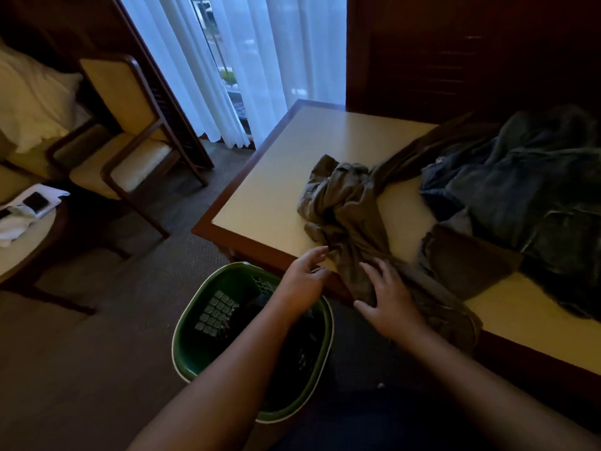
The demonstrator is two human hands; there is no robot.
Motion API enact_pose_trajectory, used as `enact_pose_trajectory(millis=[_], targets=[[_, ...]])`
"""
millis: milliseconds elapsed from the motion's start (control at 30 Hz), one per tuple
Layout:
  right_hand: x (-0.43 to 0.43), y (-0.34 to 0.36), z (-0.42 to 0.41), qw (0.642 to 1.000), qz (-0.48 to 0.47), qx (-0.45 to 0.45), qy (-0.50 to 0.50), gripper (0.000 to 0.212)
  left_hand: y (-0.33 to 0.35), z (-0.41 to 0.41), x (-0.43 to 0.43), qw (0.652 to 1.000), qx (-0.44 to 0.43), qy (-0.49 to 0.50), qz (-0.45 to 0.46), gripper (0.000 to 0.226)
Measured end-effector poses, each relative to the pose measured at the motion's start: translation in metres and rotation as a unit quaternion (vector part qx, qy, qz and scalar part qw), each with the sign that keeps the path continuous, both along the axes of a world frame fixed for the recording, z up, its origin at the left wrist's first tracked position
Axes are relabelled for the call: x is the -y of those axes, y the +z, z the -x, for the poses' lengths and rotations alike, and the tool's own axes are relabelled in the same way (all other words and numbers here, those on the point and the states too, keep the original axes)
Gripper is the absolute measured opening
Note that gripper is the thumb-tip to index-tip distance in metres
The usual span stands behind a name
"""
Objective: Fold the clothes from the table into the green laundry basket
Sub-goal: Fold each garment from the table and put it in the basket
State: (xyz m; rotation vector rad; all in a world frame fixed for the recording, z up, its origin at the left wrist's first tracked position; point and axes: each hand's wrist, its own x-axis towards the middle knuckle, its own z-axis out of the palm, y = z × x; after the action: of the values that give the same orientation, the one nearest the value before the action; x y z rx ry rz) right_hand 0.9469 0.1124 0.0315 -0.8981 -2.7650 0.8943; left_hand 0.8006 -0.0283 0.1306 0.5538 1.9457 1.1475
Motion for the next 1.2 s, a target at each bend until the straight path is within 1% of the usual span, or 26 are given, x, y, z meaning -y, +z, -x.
enact_pose_trajectory(millis=[67,100,200,267,333,367,400,433,500,533,600,667,700,733,767,800,833,867,900,967,1000,1033,1067,1100,1133,1200], targets=[[-0.014,-0.005,-0.01,0.995,-0.014,0.1,0.021,0.097,-0.001,-0.004,-0.017,1.0,0.0,0.014,0.007,0.052],[-0.02,-0.007,-0.013,0.992,-0.025,0.124,0.025,0.101,-0.002,-0.006,-0.025,1.0,0.0,0.022,0.009,0.051],[-0.035,-0.005,-0.013,0.987,-0.063,0.14,0.039,0.107,-0.003,-0.005,-0.046,0.999,-0.02,0.036,0.018,0.051],[-0.044,-0.002,-0.009,0.985,-0.077,0.147,0.047,0.092,-0.003,-0.002,-0.059,0.998,-0.042,0.047,0.027,0.052],[-0.054,0.007,-0.004,0.988,-0.051,0.138,0.045,0.062,-0.004,0.003,-0.073,0.995,-0.071,0.061,0.046,0.064],[-0.059,0.017,-0.002,0.992,0.011,0.12,0.033,0.046,-0.007,0.006,-0.079,0.993,-0.074,0.071,0.056,0.075],[-0.065,0.029,0.0,0.99,0.114,0.086,0.017,0.034,-0.009,0.01,-0.086,0.992,-0.067,0.08,0.067,0.087],[-0.071,0.042,0.0,0.973,0.226,0.053,0.001,0.028,-0.012,0.013,-0.09,0.992,-0.052,0.086,0.073,0.096],[-0.081,0.075,-0.004,0.922,0.386,-0.019,-0.019,0.03,-0.012,0.019,-0.096,0.992,-0.003,0.107,0.063,0.105],[-0.085,0.091,-0.01,0.897,0.438,-0.052,-0.012,0.03,-0.012,0.021,-0.099,0.99,0.034,0.131,0.043,0.11],[-0.09,0.114,-0.024,0.867,0.488,-0.101,0.016,0.025,-0.016,0.024,-0.103,0.975,0.126,0.184,0.002,0.123],[-0.093,0.121,-0.037,0.867,0.48,-0.128,0.036,0.023,-0.022,0.023,-0.109,0.964,0.195,0.182,0.002,0.136],[-0.094,0.12,-0.042,0.877,0.46,-0.136,0.038,0.02,-0.024,0.02,-0.114,0.96,0.225,0.168,0.004,0.136],[-0.095,0.12,-0.046,0.889,0.432,-0.144,0.042,0.018,-0.023,0.014,-0.119,0.955,0.252,0.154,-0.008,0.122],[-0.098,0.122,-0.048,0.904,0.401,-0.143,0.043,0.022,-0.02,0.01,-0.124,0.948,0.277,0.151,-0.027,0.093],[-0.102,0.121,-0.049,0.918,0.369,-0.14,0.04,0.033,-0.014,0.005,-0.128,0.942,0.296,0.153,-0.048,0.058],[-0.105,0.122,-0.049,0.933,0.332,-0.131,0.038,0.051,-0.008,0.0,-0.13,0.936,0.314,0.143,-0.065,0.031],[-0.106,0.125,-0.05,0.952,0.279,-0.123,0.033,0.07,0.001,-0.003,-0.129,0.93,0.336,0.12,-0.082,0.021],[-0.105,0.127,-0.052,0.969,0.216,-0.121,0.017,0.085,0.011,-0.005,-0.127,0.924,0.358,0.088,-0.099,0.018],[-0.107,0.127,-0.049,0.989,0.077,-0.111,-0.054,0.094,0.034,-0.003,-0.122,0.923,0.364,0.007,-0.123,0.022],[-0.11,0.128,-0.042,0.993,0.026,-0.088,-0.08,0.091,0.045,-0.001,-0.12,0.922,0.361,-0.038,-0.137,0.026],[-0.109,0.127,-0.036,0.993,0.022,-0.066,-0.091,0.081,0.053,0.002,-0.118,0.921,0.356,-0.077,-0.141,0.028],[-0.104,0.139,-0.029,0.991,0.061,-0.067,-0.101,0.063,0.062,0.005,-0.116,0.917,0.355,-0.115,-0.138,0.028],[-0.1,0.144,-0.026,0.989,0.077,-0.088,-0.086,0.044,0.068,0.009,-0.113,0.911,0.361,-0.147,-0.137,0.029],[-0.093,0.151,-0.02,0.985,0.068,-0.131,-0.087,0.029,0.073,0.014,-0.109,0.902,0.37,-0.172,-0.14,0.031],[-0.069,0.159,-0.018,0.968,0.114,-0.181,-0.13,0.026,0.08,0.024,-0.097,0.89,0.375,-0.2,-0.162,0.039]])
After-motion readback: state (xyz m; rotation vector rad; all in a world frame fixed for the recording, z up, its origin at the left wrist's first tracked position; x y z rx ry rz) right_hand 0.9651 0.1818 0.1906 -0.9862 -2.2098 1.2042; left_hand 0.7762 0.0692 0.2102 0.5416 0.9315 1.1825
